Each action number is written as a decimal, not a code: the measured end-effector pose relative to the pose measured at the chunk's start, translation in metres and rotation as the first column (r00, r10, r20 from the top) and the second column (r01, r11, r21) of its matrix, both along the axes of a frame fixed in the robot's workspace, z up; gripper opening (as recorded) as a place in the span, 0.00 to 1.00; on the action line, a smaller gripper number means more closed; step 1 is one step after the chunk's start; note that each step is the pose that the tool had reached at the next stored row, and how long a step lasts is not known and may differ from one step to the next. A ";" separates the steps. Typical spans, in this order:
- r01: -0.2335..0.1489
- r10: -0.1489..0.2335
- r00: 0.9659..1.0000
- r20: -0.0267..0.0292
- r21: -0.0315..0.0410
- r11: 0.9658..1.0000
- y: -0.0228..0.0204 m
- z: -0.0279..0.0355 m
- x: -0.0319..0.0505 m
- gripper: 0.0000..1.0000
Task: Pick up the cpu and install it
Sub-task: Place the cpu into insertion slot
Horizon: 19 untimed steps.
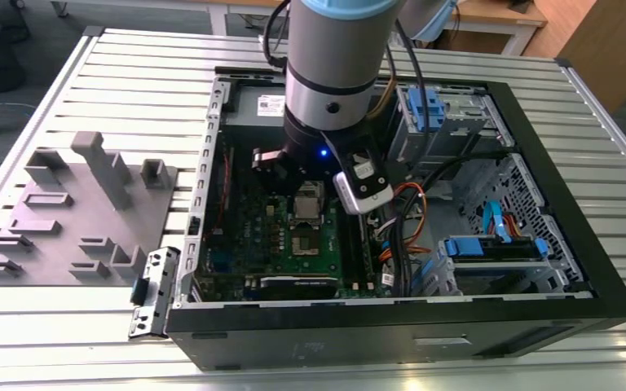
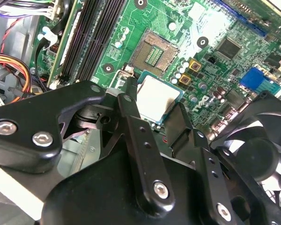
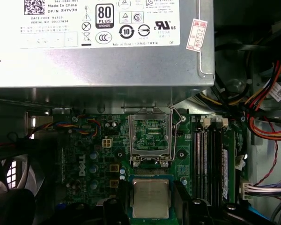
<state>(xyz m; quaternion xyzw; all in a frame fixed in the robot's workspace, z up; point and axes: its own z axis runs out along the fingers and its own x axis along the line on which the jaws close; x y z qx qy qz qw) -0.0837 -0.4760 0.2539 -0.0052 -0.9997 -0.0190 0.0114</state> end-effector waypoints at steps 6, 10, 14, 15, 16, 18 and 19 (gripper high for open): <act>0.000 0.000 1.000 0.000 0.000 1.000 0.0000 -0.0011 0.0000 0.47; 0.000 0.000 1.000 0.000 0.000 1.000 0.0000 -0.0013 0.0000 0.47; 0.000 0.000 1.000 0.000 0.000 1.000 0.0000 -0.0038 0.0000 0.47; 0.000 0.000 1.000 0.000 0.000 1.000 0.0000 -0.0052 0.0000 0.47; 0.000 0.000 1.000 0.000 0.000 1.000 0.0000 -0.0066 0.0000 0.47; 0.000 0.000 1.000 0.000 0.000 1.000 0.0000 -0.0098 -0.0001 0.47; 0.000 0.000 1.000 0.000 0.000 1.000 0.0000 -0.0113 -0.0001 0.47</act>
